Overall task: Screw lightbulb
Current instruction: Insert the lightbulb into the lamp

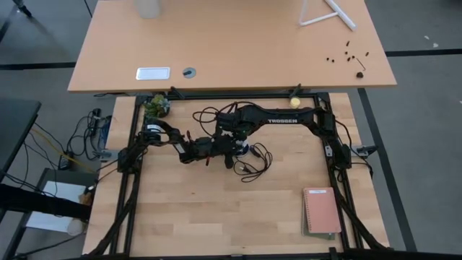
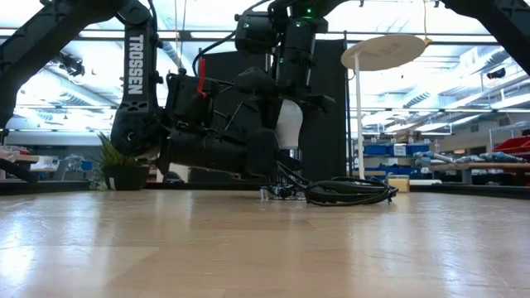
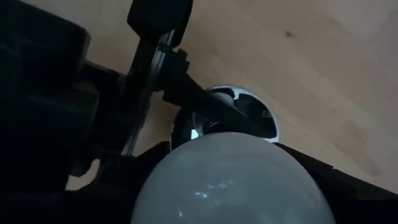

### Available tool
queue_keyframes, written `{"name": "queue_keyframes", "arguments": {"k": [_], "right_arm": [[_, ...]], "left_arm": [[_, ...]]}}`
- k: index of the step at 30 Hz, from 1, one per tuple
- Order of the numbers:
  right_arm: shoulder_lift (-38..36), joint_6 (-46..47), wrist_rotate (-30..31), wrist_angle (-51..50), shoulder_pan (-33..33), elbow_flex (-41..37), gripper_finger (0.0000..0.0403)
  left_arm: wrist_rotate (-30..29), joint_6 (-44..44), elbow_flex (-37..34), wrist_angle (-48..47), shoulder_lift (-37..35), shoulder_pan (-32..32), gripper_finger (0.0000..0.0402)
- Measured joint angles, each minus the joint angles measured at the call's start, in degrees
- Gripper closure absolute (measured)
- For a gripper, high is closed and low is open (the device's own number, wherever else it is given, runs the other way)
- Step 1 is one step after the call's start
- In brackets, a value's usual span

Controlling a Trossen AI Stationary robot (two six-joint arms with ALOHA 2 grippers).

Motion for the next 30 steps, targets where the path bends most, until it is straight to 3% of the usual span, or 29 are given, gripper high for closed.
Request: {"name": "queue_keyframes", "arguments": {"k": [14, 30], "right_arm": [[0.3, -17.0, 0.0, -4.4, -0.7, 5.1, 0.0041], [0.3, -30.2, -1.3, -8.3, -0.7, 5.4, 0.0046]], "left_arm": [[0.0, 0.0, 0.0, -0.3, 0.0, 0.0, 0.0211], [0.0, 0.2, 0.0, -0.3, 0.0, 0.0, 0.0211]]}}
